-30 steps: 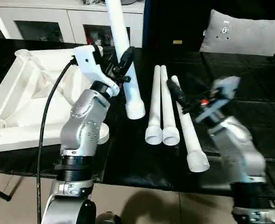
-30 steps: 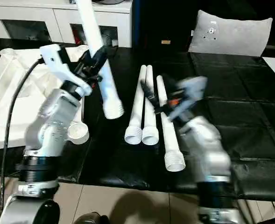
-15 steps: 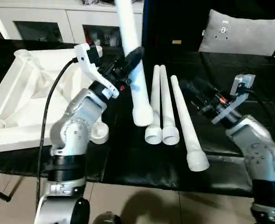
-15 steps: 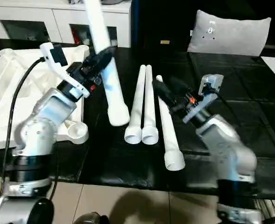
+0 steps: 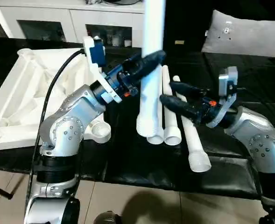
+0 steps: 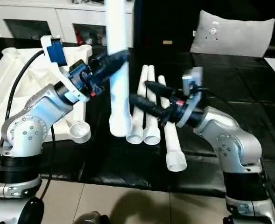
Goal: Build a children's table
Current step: Move to table
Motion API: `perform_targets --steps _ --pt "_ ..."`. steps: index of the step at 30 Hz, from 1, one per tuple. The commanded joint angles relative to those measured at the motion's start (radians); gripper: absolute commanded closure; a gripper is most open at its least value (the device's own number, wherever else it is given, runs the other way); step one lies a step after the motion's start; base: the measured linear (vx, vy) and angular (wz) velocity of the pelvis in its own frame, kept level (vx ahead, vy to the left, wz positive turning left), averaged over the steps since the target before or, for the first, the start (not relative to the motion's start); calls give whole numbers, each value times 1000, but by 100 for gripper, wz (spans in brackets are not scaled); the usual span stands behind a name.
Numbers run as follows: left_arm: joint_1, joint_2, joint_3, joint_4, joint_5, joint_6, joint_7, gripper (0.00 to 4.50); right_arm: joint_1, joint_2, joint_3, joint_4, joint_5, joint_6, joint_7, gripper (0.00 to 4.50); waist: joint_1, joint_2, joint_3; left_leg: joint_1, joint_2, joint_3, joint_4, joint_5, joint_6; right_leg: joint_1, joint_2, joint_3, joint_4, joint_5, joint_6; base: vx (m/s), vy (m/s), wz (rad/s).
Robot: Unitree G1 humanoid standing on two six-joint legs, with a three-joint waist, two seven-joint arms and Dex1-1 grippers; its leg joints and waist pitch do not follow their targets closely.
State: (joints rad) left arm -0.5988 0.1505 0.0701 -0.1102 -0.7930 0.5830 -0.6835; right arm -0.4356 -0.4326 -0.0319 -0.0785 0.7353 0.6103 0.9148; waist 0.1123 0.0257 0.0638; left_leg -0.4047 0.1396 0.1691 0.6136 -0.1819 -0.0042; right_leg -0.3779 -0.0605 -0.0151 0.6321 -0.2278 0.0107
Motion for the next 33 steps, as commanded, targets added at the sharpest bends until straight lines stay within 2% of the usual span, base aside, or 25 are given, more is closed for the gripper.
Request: perform_targets --steps 1,2,3,6,7,11,20,21,25,31,33 --pt "-2 10 -18 -30 -12 4 -27 268 -13 -9 18 -14 -6 11 26 0 2 -16 -73 30 80 -26 -68 -83 43 35 -85 32 -64 -22 -252 0 0 0" --pt "1 12 -23 -37 -13 5 -35 268 -17 -10 28 -12 -11 10 32 0 3 -16 -74 31 81 -25 -67 -78 44 34 -85 32 -63 -14 -253 0 0 0" --pt "4 14 -37 -48 4 -10 -47 268 -28 -8 50 -7 -23 7 46 0 2 -21 -75 29 80 -25 -68 -74 47 36 -85 31 -62 -13 -254 0 0 0" --pt "4 13 -48 -47 29 -35 -47 268 -36 -5 61 -3 -24 11 56 0 3 -19 -74 31 82 -26 -68 -78 45 33 -85 32 -63 -19 -253 0 0 0" --pt "2 12 -50 -44 36 -41 -45 268 -37 -5 61 -1 -23 13 59 0 2 -23 -74 31 81 -24 -68 -79 45 34 -84 32 -63 -19 -253 0 0 0" --pt "9 13 -74 -56 55 -60 -73 268 -41 -8 95 8 -41 7 87 0 3 -22 -75 31 81 -25 -67 -73 43 35 -85 32 -62 -21 -247 0 0 0" --pt "20 11 -108 -63 64 -71 -97 268 -46 -11 133 16 -71 -5 119 0 2 -22 -76 31 81 -25 -67 -75 42 35 -85 31 -60 -12 -255 0 0 0" --pt "23 9 -114 -65 68 -73 -100 268 -50 -8 136 22 -77 -10 117 30 2 -21 -76 31 81 -24 -66 -74 41 35 -85 31 -60 -10 -256 0 0 0" --pt "27 4 -125 -67 75 -78 -104 268 -56 -5 136 30 -79 -10 121 41 1 -25 -76 30 81 -24 -65 -70 44 37 -86 32 -59 0 -259 0 0 0" --pt "33 4 -133 -73 77 -83 -105 268 -62 4 133 42 -82 -9 124 96 1 -24 -76 30 81 -24 -64 -73 49 36 -86 31 -60 -14 -261 0 0 0" --pt "33 3 -133 -71 82 -88 -102 268 -65 8 134 54 -89 -13 128 119 1 -27 -76 30 81 -23 -64 -69 51 36 -85 31 -59 -13 -259 0 0 0"
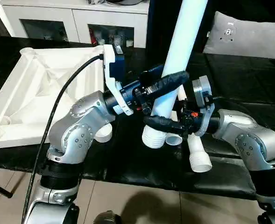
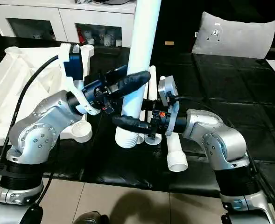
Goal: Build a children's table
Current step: Move to table
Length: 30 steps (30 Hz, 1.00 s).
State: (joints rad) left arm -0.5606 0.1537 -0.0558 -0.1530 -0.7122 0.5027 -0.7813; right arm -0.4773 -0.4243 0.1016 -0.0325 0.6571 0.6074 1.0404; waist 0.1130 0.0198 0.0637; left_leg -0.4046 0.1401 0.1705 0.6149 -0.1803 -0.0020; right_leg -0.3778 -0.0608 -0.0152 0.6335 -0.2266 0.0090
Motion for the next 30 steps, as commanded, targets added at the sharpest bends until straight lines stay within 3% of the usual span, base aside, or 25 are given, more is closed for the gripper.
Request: perform_targets --steps 1,14,17,28,30 --pt "-5 0 -7 -28 1 -7 -5 268 -24 -1 1 8 -11 -10 3 119 0 -21 -76 30 81 -24 -66 -70 49 36 -85 31 -61 -14 -257 0 0 0" --pt "-14 -1 -19 -22 15 -21 -19 268 -31 16 7 33 -5 16 14 247 0 -18 -76 31 81 -25 -66 -84 41 34 -85 31 -61 -31 -256 0 0 0" --pt "-21 0 -25 -13 28 -30 -28 268 -33 17 6 41 -11 19 12 251 0 -24 -75 30 81 -24 -66 -84 40 35 -85 31 -62 -34 -254 0 0 0" --pt "-24 -7 -36 -17 32 -8 -11 268 -27 38 31 44 -73 -6 -53 260 -3 -19 -75 32 80 -25 -66 -98 23 32 -84 32 -61 -43 -250 0 0 0" --pt "-21 -2 -56 -30 31 7 -26 212 -23 51 37 45 -80 -3 -75 260 -3 -18 -75 32 80 -26 -67 -100 23 31 -84 32 -61 -42 -251 0 0 0"
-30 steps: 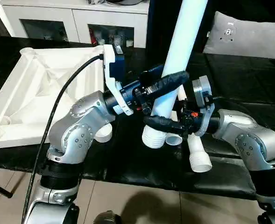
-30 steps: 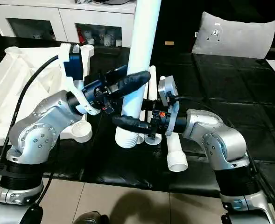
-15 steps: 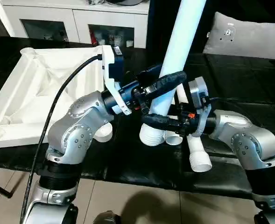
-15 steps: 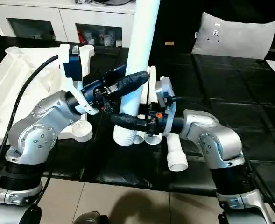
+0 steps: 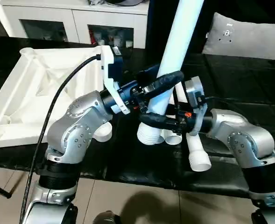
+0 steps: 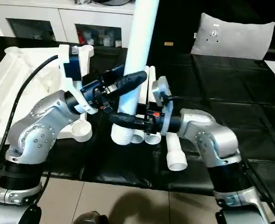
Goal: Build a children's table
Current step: Move to table
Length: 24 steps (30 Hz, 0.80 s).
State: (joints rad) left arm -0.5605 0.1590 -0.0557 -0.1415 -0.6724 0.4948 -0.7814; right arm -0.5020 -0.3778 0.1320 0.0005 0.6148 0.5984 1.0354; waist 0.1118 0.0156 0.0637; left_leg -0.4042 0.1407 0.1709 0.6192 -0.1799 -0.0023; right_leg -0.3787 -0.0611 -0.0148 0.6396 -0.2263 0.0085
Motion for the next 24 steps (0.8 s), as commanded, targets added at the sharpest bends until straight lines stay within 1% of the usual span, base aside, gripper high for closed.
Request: perform_targets --steps 1,2,4,5,6,7,9,11,12,14,15,16,17,19,21,22,23,24 --pt "-21 -7 -62 -45 -10 20 -28 212 3 9 8 13 -40 3 -76 260 -2 -13 -75 32 80 -26 -71 -104 21 31 -83 32 -67 -47 -250 0 0 0" --pt "-20 -9 -66 -49 -15 28 -30 198 5 14 11 14 -47 -3 -82 260 -3 -13 -74 32 80 -26 -72 -111 15 31 -83 32 -68 -59 -248 0 0 0" --pt "-20 -12 -70 -55 -27 44 -31 195 8 22 15 17 -63 -16 -91 260 -3 -13 -74 32 80 -25 -72 -114 8 30 -83 33 -68 -62 -246 0 0 0" --pt "-19 -15 -81 -61 -23 48 -29 176 11 40 21 29 -92 -51 -112 260 -3 -11 -74 33 80 -25 -73 -124 1 29 -83 33 -69 -70 -243 0 0 0" --pt "-19 -15 -82 -62 -23 48 -29 163 10 42 21 30 -94 -54 -115 260 -4 -13 -73 31 79 -25 -75 -127 -3 30 -84 34 -70 -71 -240 0 0 0" --pt "-19 -20 -91 -66 -21 51 -32 156 9 66 20 48 -118 -87 -147 260 -4 -16 -74 32 80 -25 -74 -128 -4 30 -84 34 -69 -70 -238 0 0 0" --pt "-19 -37 -98 -74 -26 56 -26 153 1 107 21 78 -152 -130 -202 261 -6 -12 -74 32 79 -25 -75 -132 -8 27 -83 34 -69 -71 -240 0 0 0" --pt "-17 -47 -92 -80 -42 65 -19 119 0 117 27 86 -166 -143 -221 261 -8 -13 -73 31 79 -26 -76 -138 -9 31 -83 34 -69 -71 -239 0 0 0" --pt "-17 -50 -89 -83 -48 70 -19 110 0 120 30 89 -171 -146 -225 261 -9 -10 -73 32 79 -26 -76 -137 -9 30 -82 34 -69 -69 -237 0 0 0" --pt "-17 -55 -87 -86 -49 68 -15 107 0 122 32 93 -178 -152 -229 261 -9 -11 -73 32 79 -26 -77 -140 -8 30 -81 34 -70 -68 -235 0 0 0" --pt "-12 -67 -74 -100 -76 80 0 85 4 129 42 101 -196 -163 -238 261 -9 -11 -72 31 79 -25 -77 -141 -9 30 -81 34 -69 -66 -235 0 0 0" --pt "-12 -67 -74 -100 -76 80 0 85 4 129 42 101 -196 -163 -238 261 -9 -11 -73 32 79 -26 -77 -142 -9 30 -81 34 -69 -63 -235 0 0 0" --pt "-9 -73 -66 -108 -95 92 9 64 5 133 46 108 -209 -171 -242 261 -9 -13 -73 30 79 -26 -76 -141 -7 32 -83 34 -68 -62 -237 0 0 0" --pt "2 -76 -62 -123 -128 116 9 61 6 141 46 122 -221 -179 -250 261 -10 -13 -72 30 78 -26 -77 -143 -5 32 -82 34 -69 -68 -239 0 0 0" --pt "13 -85 -55 -134 -137 120 19 52 9 153 38 130 -229 -195 -269 261 -12 -12 -72 28 78 -26 -76 -145 -4 31 -83 34 -69 -68 -242 0 0 0" --pt "22 -100 -41 -139 -141 113 40 44 12 167 24 135 -232 -207 -294 261 -14 -12 -71 29 79 -26 -77 -147 -2 30 -82 35 -70 -71 -242 0 0 0" --pt "26 -114 -24 -140 -151 107 61 44 13 176 13 136 -233 -214 -315 261 -15 -12 -71 29 80 -26 -78 -150 -6 31 -83 35 -71 -72 -246 0 0 0" --pt "28 -132 4 -140 -173 103 90 44 15 185 1 137 -233 -225 -336 261 -15 -6 -70 29 80 -27 -78 -153 -10 30 -83 35 -71 -73 -248 0 0 0"
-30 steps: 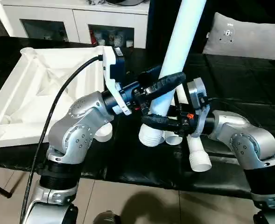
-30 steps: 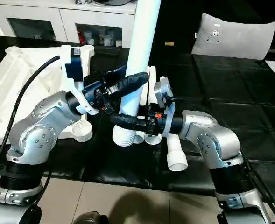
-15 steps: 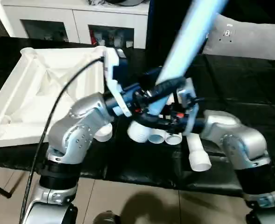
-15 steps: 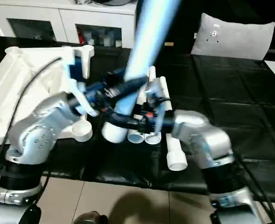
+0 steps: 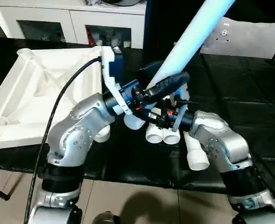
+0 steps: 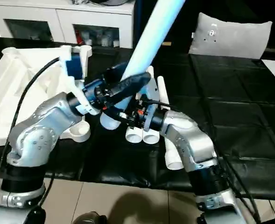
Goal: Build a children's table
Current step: Move to table
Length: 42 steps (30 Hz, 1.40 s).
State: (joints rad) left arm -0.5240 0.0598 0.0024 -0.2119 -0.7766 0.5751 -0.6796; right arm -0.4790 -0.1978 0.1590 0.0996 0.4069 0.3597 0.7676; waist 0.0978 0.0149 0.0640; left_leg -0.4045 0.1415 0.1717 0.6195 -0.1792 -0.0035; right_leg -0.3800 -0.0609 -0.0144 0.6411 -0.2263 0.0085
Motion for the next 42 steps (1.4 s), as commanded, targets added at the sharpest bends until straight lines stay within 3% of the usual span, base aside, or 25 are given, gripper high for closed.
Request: perform_targets --steps 1,6,9,13,14,15,17,18,20,22,23,25,26,29,31,32,33,35,36,37,38,39,40,41,42 --pt "-8 -51 -15 -70 -99 22 23 44 -4 16 -42 34 -20 4 -89 261 -1 -1 -72 31 79 -27 -77 -161 -20 30 -82 34 -71 -69 -256 0 0 0" --pt "-6 -83 108 -77 -160 2 152 44 18 43 -89 -25 7 36 -138 262 -4 -8 -69 27 75 -27 -81 -184 -18 36 -78 35 -75 -77 -233 0 0 0" --pt "19 -68 148 -105 -139 -8 209 44 38 47 -108 -75 17 66 -177 262 -6 -11 -68 26 76 -29 -81 -174 -18 37 -78 36 -77 -88 -212 0 0 0" --pt "86 3 144 -140 -3 32 299 44 68 60 -122 -158 -10 78 -281 262 -10 -4 -67 32 79 -31 -88 -198 -42 27 -72 35 -80 -133 -168 0 0 0" --pt "115 47 123 -135 63 64 337 44 76 72 -128 -183 -27 71 -322 262 -10 1 -66 33 77 -31 -90 -217 -56 24 -70 36 -82 -162 -149 0 0 0" --pt "143 81 105 -132 121 67 361 44 81 86 -138 -203 -42 66 -360 262 -7 19 -66 35 77 -35 -92 -228 -66 20 -71 37 -80 -172 -139 0 0 0" --pt "210 133 76 -132 243 33 401 44 85 122 -166 -244 -69 74 -455 262 -13 11 -65 35 77 -38 -99 -270 -96 15 -68 38 -86 -209 -102 0 0 0" --pt "239 139 75 -138 281 20 437 44 89 133 -176 -269 -85 85 -496 262 -14 10 -66 37 76 -38 -99 -274 -103 15 -67 37 -85 -211 -102 0 0 0" --pt "269 129 87 -159 298 39 515 44 104 122 -167 -310 -129 98 -537 262 -10 15 -68 42 77 -35 -99 -269 -123 11 -65 37 -82 -150 -104 0 0 0" --pt "289 111 94 -173 346 17 578 44 122 127 -165 -329 -158 54 -562 262 -6 12 -66 39 77 -36 -100 -279 -126 12 -66 39 -84 -137 -100 0 0 0" --pt "295 104 95 -176 364 5 593 44 128 136 -170 -331 -161 28 -571 262 -6 11 -65 36 75 -36 -100 -289 -124 13 -69 39 -85 -145 -100 0 0 0" --pt "311 96 86 -183 415 -25 634 44 140 144 -176 -349 -96 29 -530 262 -9 9 -64 33 76 -39 -102 -310 -112 17 -71 39 -88 -158 -95 0 0 0" --pt "324 99 68 -173 483 -70 668 44 141 163 -197 -364 -58 29 -531 262 -10 10 -63 33 76 -40 -101 -311 -103 16 -72 40 -91 -164 -90 0 0 0" --pt "339 110 47 -170 526 -118 657 44 139 138 -183 -365 -146 -21 -560 262 -11 9 -65 34 75 -38 -100 -292 -103 13 -71 40 -92 -168 -83 0 0 0" --pt "341 113 43 -171 538 -135 653 44 142 138 -184 -373 -143 6 -570 262 -11 9 -65 33 73 -38 -101 -287 -103 14 -69 40 -92 -167 -87 0 0 0" --pt "345 111 44 -179 539 -140 658 44 155 123 -182 -396 -106 80 -547 262 -10 7 -65 30 68 -33 -98 -278 -82 19 -74 44 -94 -157 -91 0 0 0" --pt "345 110 45 -179 539 -140 660 44 157 120 -182 -398 -110 83 -549 262 -7 6 -66 27 67 -30 -96 -269 -63 21 -83 48 -96 -154 -96 0 0 0" --pt "348 111 43 -179 547 -145 661 44 174 115 -187 -401 -116 102 -563 262 6 3 -69 9 58 -22 -72 -209 23 35 -129 73 -116 -156 -119 0 0 0" --pt "353 111 35 -175 558 -154 659 44 184 99 -177 -404 -127 92 -553 262 28 -2 -71 -9 66 -42 -19 -135 101 54 -205 113 -141 -175 -146 0 0 0" --pt "356 110 31 -173 560 -157 656 44 187 98 -175 -407 -122 93 -549 262 38 -2 -73 -19 69 -52 4 -116 121 60 -232 129 -148 -181 -153 11 77 1" --pt "358 109 26 -172 563 -159 653 44 190 96 -172 -408 -120 89 -544 262 51 3 -74 -36 83 -74 41 -102 142 60 -272 152 -160 -203 -169 11 77 1" --pt "359 108 25 -171 565 -161 652 44 191 96 -172 -409 -119 87 -544 262 53 9 -76 -40 89 -83 45 -98 141 61 -273 152 -159 -211 -181 15 122 1" --pt "363 105 18 -168 576 -172 648 44 195 94 -166 -409 -125 80 -542 262 52 23 -81 -26 93 -89 11 -81 160 52 -222 117 -142 -198 -189 13 171 5" --pt "365 102 13 -164 582 -178 646 44 198 101 -169 -412 -124 67 -543 262 43 28 -81 -7 89 -78 -20 -76 188 36 -169 86 -123 -178 -186 13 171 5" --pt "367 99 8 -158 590 -186 645 44 199 111 -175 -423 -136 75 -569 262 -19 64 -86 82 61 -63 -93 16 327 -50 20 -52 22 -151 -104 2 202 7"
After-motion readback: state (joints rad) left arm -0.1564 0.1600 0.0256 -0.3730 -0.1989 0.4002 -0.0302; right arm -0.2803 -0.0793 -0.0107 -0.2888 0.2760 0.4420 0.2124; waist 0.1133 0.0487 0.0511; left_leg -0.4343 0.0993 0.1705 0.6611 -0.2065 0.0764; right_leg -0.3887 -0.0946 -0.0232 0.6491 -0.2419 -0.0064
